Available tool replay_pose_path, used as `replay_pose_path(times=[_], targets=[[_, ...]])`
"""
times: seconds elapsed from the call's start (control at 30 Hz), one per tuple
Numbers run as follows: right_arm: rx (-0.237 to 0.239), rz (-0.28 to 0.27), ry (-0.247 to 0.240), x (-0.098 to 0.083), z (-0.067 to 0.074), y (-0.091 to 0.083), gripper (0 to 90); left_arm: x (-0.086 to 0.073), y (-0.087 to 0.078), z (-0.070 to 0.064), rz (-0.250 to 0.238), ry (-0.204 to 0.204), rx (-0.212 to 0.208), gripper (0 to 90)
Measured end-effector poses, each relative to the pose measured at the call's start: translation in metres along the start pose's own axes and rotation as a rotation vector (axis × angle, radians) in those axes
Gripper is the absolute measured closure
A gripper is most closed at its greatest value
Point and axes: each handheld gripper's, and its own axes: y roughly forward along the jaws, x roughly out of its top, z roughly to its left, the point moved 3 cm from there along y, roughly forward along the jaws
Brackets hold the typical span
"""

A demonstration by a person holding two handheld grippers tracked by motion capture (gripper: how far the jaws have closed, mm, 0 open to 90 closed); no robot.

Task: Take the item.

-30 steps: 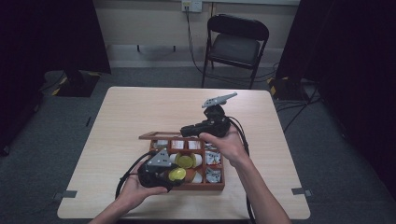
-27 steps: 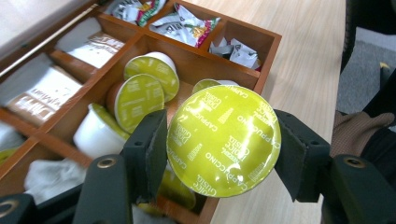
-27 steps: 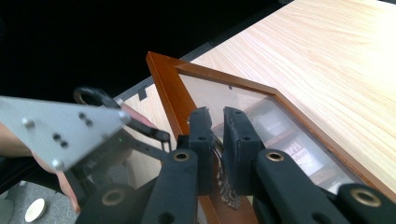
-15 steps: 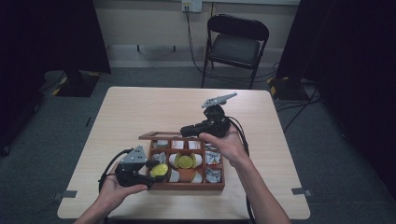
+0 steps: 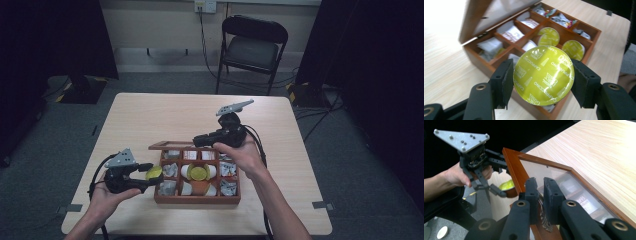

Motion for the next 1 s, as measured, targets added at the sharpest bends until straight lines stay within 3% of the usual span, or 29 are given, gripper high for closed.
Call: replay_pose_path(times=[0.53, 0.73, 0.9, 1.0], targets=[[-0.002, 0.000, 0.000, 0.000, 0.000, 0.000, 82.4, -0.008, -0.004, 0.039, 0.015, -0.074, 0.080, 40.2], [-0.002, -0.001, -0.003, 0.000, 0.000, 0.000, 82.3, -0.012, 0.001, 0.059, 0.023, -0.105, 0.114, 40.2], [-0.003, -0.001, -0.002, 0.000, 0.000, 0.000, 82.3, -0.013, 0.013, 0.078, 0.062, -0.125, 0.153, 40.2], [-0.002, 0.000, -0.002, 0.000, 0.000, 0.000, 82.3, -0.010, 0.019, 0.085, 0.058, -0.141, 0.152, 40.2]])
